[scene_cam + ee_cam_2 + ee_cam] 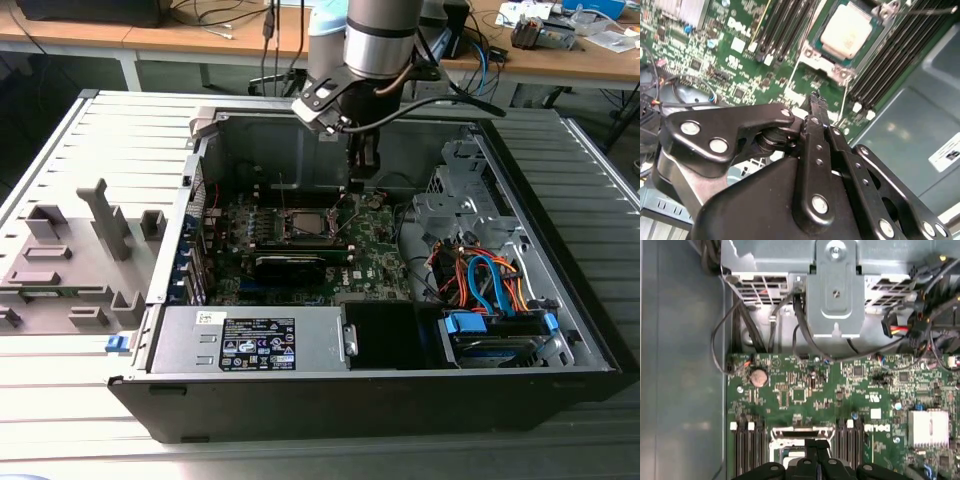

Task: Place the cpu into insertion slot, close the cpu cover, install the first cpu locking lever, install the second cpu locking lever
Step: 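Close the cpu cover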

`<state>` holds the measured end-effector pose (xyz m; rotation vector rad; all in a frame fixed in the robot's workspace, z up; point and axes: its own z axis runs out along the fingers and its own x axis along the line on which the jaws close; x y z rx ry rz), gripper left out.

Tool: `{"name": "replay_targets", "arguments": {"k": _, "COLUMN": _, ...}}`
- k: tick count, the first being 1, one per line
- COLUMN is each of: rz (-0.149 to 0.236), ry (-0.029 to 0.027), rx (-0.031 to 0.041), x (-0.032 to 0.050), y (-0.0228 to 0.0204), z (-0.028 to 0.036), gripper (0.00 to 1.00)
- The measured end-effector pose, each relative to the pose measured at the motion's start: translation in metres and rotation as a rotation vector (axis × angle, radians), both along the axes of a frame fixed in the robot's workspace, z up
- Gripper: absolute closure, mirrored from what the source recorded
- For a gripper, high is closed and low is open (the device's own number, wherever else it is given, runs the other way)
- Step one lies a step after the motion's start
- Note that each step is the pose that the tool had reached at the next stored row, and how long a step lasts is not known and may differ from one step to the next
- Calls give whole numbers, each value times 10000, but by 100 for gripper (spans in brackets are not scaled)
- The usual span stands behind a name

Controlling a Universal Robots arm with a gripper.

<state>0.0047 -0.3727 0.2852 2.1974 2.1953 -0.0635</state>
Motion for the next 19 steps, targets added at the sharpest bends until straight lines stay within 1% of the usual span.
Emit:
{"name": "replay_targets", "arguments": {"k": 4, "rz": 0, "ry": 21, "rx": -21, "x": 108, "y": 0, "z": -31, "gripper": 89}}
{"name": "replay_targets", "arguments": {"k": 5, "rz": -2, "ry": 33, "rx": -33, "x": 162, "y": 0, "z": -51, "gripper": 89}}
{"name": "replay_targets", "arguments": {"k": 7, "rz": 10, "ry": 46, "rx": -41, "x": 230, "y": 0, "z": -75, "gripper": 89}}
{"name": "replay_targets", "arguments": {"k": 9, "rz": 23, "ry": 47, "rx": 12, "x": 272, "y": 0, "z": -81, "gripper": 89}}
{"name": "replay_targets", "arguments": {"k": 10, "rz": 53, "ry": 46, "rx": 19, "x": 283, "y": 0, "z": -84, "gripper": 89}}
{"name": "replay_targets", "arguments": {"k": 13, "rz": 539, "ry": 48, "rx": 19, "x": 304, "y": 0, "z": -99, "gripper": 89}}
{"name": "replay_targets", "arguments": {"k": 14, "rz": 655, "ry": 49, "rx": 17, "x": 309, "y": 0, "z": -119, "gripper": 89}}
{"name": "replay_targets", "arguments": {"k": 17, "rz": 659, "ry": 53, "rx": 18, "x": 310, "y": 0, "z": -185, "gripper": 89}}
{"name": "replay_targets", "arguments": {"k": 19, "rz": 658, "ry": 54, "rx": 18, "x": 310, "y": 0, "z": -208, "gripper": 89}}
